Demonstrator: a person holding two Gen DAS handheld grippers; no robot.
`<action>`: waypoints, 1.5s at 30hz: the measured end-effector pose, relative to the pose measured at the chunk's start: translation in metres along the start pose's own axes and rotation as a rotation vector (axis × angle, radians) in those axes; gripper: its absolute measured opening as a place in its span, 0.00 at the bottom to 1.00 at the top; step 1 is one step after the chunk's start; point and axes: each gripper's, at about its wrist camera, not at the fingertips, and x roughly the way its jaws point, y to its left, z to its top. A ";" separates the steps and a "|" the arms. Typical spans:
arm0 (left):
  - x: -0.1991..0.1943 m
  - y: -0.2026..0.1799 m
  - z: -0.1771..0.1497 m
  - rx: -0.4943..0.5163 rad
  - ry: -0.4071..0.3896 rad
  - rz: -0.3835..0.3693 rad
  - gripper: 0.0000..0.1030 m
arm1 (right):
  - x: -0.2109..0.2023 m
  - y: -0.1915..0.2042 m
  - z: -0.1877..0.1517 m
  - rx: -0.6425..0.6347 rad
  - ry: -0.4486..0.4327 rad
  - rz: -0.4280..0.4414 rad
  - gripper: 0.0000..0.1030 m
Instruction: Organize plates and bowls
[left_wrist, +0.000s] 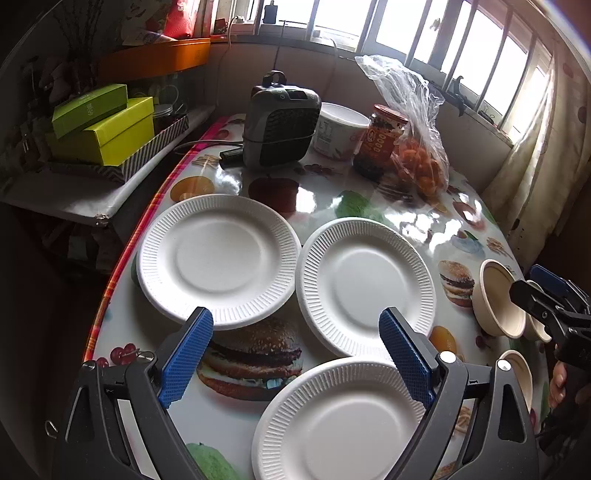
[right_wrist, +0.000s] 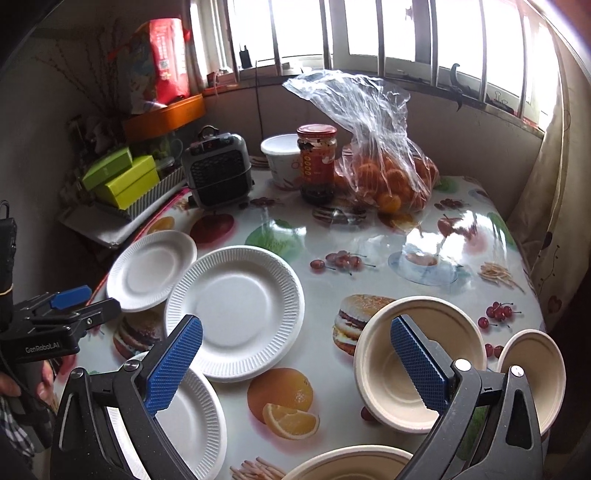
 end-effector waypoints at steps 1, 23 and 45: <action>0.003 -0.001 0.002 0.004 0.003 0.003 0.89 | 0.005 -0.002 0.003 0.003 0.007 -0.007 1.00; 0.061 0.010 0.014 -0.066 0.153 -0.029 0.75 | 0.083 -0.010 0.021 -0.069 0.175 0.051 0.70; 0.079 0.007 0.012 -0.060 0.189 -0.024 0.60 | 0.127 -0.017 0.017 -0.024 0.295 0.102 0.40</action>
